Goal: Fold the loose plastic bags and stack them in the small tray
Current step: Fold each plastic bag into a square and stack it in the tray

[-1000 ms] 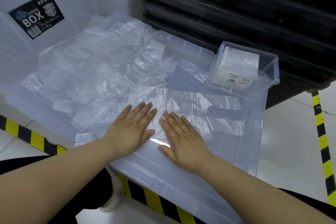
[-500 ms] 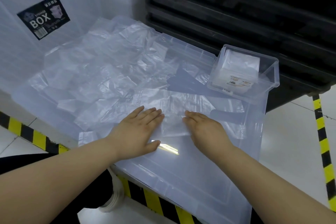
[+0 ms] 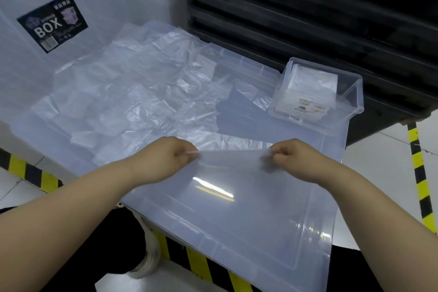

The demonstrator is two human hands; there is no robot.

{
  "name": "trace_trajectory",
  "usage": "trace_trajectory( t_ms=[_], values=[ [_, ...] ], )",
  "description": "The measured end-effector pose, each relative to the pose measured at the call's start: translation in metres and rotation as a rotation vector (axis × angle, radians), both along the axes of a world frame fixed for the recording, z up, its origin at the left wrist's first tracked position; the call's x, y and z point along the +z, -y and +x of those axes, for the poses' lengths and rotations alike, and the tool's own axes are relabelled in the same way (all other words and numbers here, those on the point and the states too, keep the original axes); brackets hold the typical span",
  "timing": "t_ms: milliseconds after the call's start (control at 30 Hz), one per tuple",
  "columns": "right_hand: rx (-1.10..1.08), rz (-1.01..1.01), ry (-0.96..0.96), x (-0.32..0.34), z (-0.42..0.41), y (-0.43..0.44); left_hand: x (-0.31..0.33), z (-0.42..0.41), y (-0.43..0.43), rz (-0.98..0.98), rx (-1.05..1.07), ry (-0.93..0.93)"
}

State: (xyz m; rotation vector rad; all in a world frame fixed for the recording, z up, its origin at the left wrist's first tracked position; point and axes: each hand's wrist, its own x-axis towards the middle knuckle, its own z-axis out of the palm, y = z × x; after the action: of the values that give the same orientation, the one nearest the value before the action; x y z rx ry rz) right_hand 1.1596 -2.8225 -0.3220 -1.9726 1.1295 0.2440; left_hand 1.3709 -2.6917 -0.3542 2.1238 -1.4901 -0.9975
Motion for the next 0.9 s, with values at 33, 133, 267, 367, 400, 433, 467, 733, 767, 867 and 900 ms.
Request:
trace_trajectory(
  t_ms=[33, 133, 267, 367, 400, 433, 467, 733, 767, 867, 900],
  values=[
    [-0.052, 0.031, 0.013, 0.000, -0.001, 0.002, 0.001, 0.003, 0.001, -0.004, 0.076, -0.078],
    [-0.189, 0.099, 0.024, -0.004, -0.003, 0.008, -0.003, 0.008, 0.003, 0.005, 0.226, -0.237],
    [-0.234, 0.070, -0.045, -0.011, -0.002, 0.013, -0.006, 0.012, 0.004, 0.033, 0.402, -0.229],
    [-0.224, 0.008, -0.076, -0.017, 0.000, 0.013, -0.006, 0.011, 0.003, -0.030, 0.365, 0.161],
    [-0.220, -0.009, -0.088, -0.018, 0.001, 0.013, -0.006, 0.009, 0.002, -0.146, 0.357, 0.333],
    [-0.207, -0.023, -0.103, -0.019, 0.002, 0.012, -0.008, 0.008, 0.002, -0.296, 0.311, 0.465],
    [-0.193, -0.034, -0.110, -0.019, 0.003, 0.011, -0.012, 0.005, 0.002, -0.413, 0.209, 0.531],
    [-0.190, -0.054, -0.145, -0.019, 0.003, 0.012, -0.035, -0.034, -0.003, -0.152, -0.350, 0.586],
    [-0.190, -0.060, -0.170, -0.017, 0.001, 0.014, -0.037, -0.032, -0.002, -0.118, -0.336, 0.570],
    [-0.165, -0.134, -0.331, -0.006, -0.010, 0.023, -0.040, -0.030, 0.001, -0.056, -0.387, 0.566],
    [-0.146, -0.184, -0.417, -0.001, -0.014, 0.026, -0.042, -0.029, 0.001, -0.050, -0.388, 0.554]
  ],
)
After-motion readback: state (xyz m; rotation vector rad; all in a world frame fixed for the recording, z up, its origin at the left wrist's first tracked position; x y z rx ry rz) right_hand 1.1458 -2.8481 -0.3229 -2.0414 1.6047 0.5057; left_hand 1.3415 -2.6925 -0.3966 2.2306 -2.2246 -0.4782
